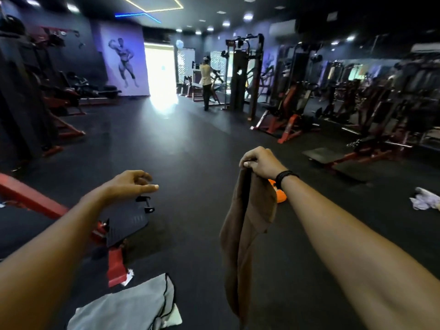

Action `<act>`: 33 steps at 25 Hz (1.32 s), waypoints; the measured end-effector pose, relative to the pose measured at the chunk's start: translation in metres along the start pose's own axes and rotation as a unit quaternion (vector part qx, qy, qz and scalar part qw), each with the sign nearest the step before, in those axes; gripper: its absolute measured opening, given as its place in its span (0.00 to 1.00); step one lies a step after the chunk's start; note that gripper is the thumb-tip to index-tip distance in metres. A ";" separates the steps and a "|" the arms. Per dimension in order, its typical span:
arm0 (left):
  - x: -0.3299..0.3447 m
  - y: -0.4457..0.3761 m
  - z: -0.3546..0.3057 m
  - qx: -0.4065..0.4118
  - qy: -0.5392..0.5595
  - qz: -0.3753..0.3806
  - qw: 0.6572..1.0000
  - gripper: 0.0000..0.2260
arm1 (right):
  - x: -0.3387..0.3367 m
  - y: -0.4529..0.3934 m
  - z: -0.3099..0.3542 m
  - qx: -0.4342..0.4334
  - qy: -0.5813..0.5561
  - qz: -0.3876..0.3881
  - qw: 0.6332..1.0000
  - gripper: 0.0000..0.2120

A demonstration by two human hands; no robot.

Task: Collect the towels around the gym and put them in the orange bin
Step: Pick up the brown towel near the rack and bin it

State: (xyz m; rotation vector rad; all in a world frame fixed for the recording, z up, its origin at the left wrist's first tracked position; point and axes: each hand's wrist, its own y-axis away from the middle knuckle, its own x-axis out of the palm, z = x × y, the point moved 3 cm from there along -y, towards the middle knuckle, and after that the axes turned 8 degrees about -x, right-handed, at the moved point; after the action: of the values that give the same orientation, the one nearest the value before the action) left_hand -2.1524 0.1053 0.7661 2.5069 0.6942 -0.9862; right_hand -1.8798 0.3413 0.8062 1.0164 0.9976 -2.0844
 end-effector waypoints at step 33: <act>0.244 -0.639 -0.384 0.193 -0.096 0.193 0.957 0.20 | -0.122 -0.258 -0.519 0.258 -0.034 -0.121 0.958 0.07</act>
State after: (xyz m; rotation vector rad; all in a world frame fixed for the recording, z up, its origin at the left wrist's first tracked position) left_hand -2.1510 0.8898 0.7661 2.6646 -0.0612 -1.2835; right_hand -1.8198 0.9296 0.7812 1.0982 0.5714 -2.6475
